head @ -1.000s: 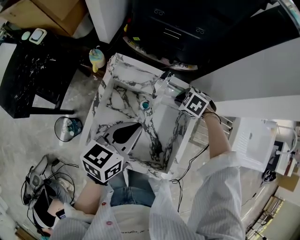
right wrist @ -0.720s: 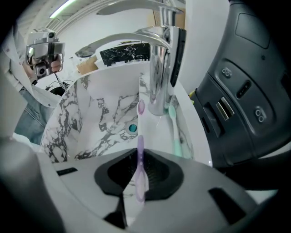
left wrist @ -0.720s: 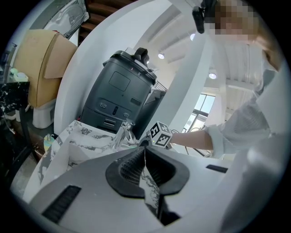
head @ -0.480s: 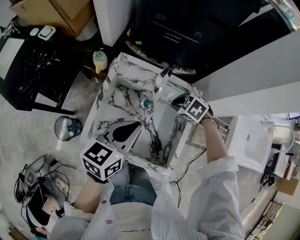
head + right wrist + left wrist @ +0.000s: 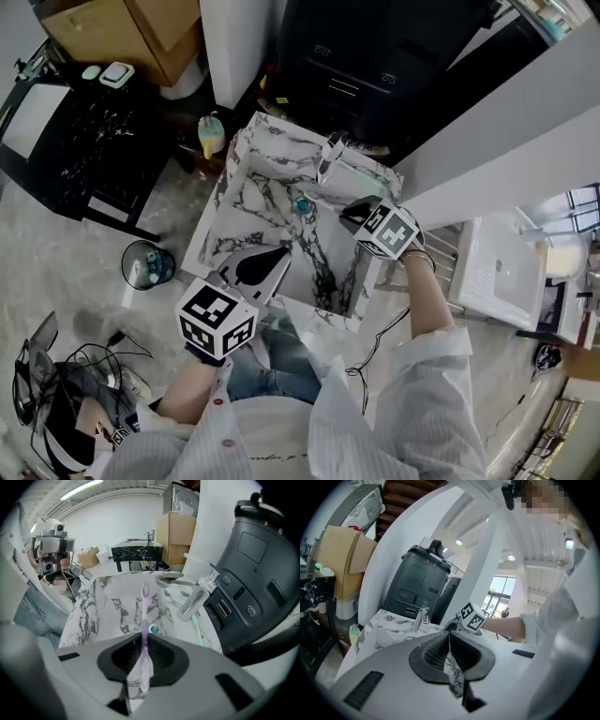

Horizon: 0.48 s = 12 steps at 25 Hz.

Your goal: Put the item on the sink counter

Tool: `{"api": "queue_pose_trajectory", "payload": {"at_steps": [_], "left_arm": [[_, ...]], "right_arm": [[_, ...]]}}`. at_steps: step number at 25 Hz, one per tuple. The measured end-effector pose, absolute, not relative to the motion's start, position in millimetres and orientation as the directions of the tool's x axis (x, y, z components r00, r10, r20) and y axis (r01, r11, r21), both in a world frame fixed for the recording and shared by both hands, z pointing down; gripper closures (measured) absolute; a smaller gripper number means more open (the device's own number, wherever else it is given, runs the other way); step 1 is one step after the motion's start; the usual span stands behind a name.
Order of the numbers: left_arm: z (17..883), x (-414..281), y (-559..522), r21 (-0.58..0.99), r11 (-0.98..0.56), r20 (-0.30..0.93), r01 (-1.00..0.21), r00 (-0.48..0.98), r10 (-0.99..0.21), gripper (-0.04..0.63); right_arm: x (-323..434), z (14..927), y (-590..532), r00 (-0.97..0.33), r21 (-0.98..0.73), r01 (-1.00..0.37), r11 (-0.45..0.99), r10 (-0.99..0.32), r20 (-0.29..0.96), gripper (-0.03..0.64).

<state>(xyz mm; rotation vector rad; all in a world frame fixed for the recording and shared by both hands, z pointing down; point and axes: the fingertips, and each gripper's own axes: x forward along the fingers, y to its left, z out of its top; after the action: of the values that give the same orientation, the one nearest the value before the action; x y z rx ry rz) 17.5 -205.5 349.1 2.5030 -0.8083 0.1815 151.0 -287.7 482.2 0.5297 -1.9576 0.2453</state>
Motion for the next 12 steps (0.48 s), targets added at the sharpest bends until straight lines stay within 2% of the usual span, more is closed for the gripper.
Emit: {"api": "queue_pose_trajectory", "payload": {"at_steps": [12], "left_arm": [[336.6, -40.3, -115.1, 0.401, -0.746, 0.244, -0.532, 0.847, -0.473, 0.575]], "right_arm": [[68.1, 409.7, -174.3, -0.432, 0.143, -0.600, 0.787, -0.469, 0.770, 0.565]]}}
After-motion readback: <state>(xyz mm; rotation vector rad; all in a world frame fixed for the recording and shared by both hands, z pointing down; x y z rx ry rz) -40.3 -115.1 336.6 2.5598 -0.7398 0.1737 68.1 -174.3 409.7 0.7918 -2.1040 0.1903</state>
